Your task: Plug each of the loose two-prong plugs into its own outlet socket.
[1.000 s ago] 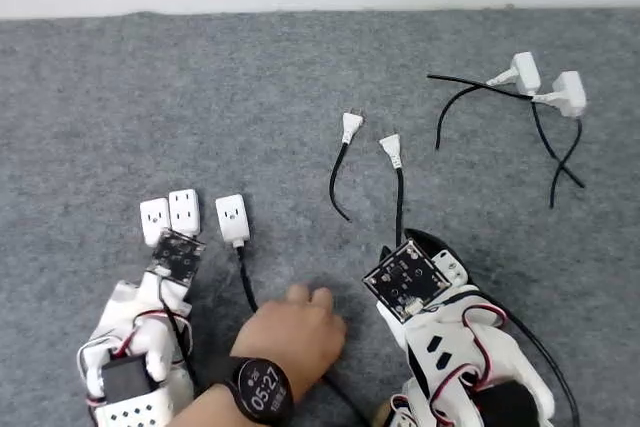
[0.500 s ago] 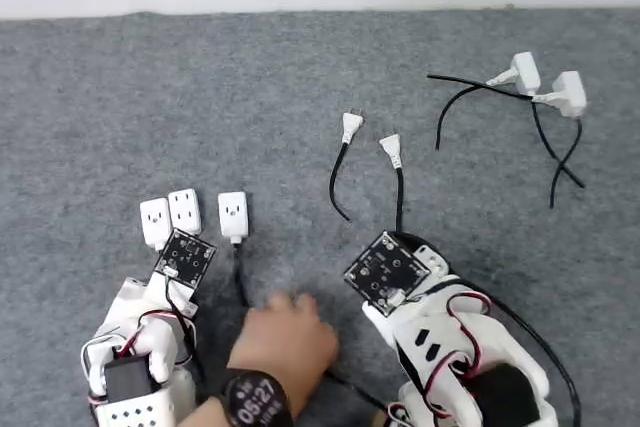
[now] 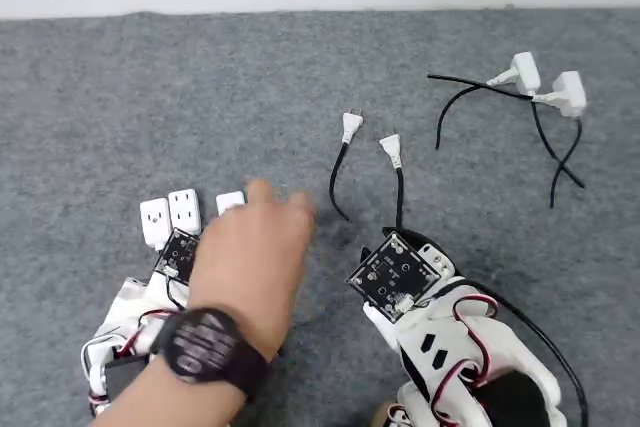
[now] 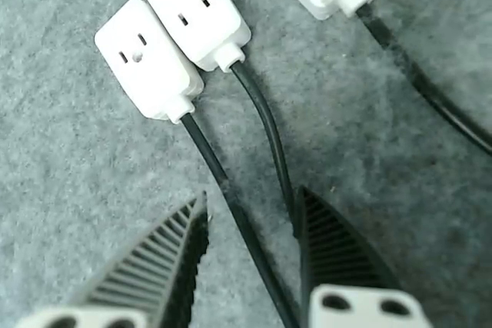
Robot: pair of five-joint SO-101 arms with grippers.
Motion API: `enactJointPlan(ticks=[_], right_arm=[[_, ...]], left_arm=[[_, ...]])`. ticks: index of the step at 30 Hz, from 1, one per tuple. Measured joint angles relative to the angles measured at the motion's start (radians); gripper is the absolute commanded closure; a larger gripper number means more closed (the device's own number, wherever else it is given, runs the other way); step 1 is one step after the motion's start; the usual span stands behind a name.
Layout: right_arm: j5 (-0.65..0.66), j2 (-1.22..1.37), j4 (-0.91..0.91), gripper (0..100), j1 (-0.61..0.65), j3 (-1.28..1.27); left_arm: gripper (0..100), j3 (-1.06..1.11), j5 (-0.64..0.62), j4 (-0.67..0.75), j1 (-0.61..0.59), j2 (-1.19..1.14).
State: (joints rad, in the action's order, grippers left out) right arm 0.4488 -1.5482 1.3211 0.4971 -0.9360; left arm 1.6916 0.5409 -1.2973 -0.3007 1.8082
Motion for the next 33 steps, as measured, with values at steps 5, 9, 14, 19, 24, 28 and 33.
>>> enactJointPlan(ticks=[5,9,14,19,24,28,33], right_arm=[[0.000,0.000,0.002,89.0,-0.006,0.000],[0.000,0.000,0.002,89.0,-0.006,0.002],[0.000,0.000,0.002,89.0,-0.002,0.003],[0.000,0.002,0.003,89.2,0.000,0.002],[-0.003,0.002,0.003,89.3,-0.006,0.002],[-0.003,0.002,0.003,89.0,-0.008,0.002],[-0.023,0.002,0.003,89.0,-0.008,0.002]], left_arm=[[82,0.000,0.000,0.000,0.000,0.000],[82,0.000,0.000,0.000,0.000,0.000],[82,0.000,0.000,0.000,0.000,0.000],[82,0.000,0.000,0.000,0.000,0.000],[82,0.000,0.000,0.000,0.000,0.000],[82,0.000,0.000,0.000,0.000,0.000],[82,0.000,0.000,0.000,0.000,0.000]])
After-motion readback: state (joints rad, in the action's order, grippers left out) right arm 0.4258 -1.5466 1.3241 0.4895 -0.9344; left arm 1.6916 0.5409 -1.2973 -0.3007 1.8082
